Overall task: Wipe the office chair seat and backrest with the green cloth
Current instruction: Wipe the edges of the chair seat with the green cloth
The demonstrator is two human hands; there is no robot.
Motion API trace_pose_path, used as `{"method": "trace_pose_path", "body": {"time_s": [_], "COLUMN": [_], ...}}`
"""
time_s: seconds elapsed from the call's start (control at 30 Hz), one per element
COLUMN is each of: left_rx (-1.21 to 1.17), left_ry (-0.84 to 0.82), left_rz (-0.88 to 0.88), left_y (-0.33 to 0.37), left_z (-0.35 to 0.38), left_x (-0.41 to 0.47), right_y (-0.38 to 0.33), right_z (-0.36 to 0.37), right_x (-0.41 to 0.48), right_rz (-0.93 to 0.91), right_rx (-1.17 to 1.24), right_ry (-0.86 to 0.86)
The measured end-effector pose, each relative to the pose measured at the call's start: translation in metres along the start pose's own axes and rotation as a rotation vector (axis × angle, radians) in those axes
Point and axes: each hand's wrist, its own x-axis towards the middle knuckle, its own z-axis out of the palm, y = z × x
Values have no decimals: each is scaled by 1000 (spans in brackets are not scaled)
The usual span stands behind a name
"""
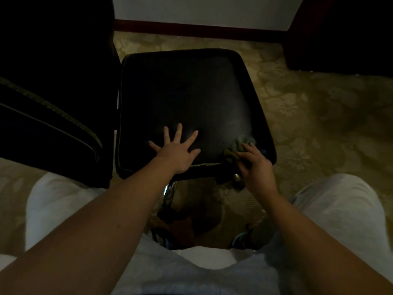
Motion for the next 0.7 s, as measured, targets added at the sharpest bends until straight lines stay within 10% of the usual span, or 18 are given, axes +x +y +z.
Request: {"method": "trace_pose_path", "body": {"time_s": [0.7], "left_rx": [-5], "left_ry": [0], "left_rz": [-14], "left_y": [-1], "left_z": [1], "left_x": [2], "right_y": [-12], "right_z": [10], "right_x": [-5], "right_rz": [-69], "right_rx": [-99], "right_ry": [-50]}}
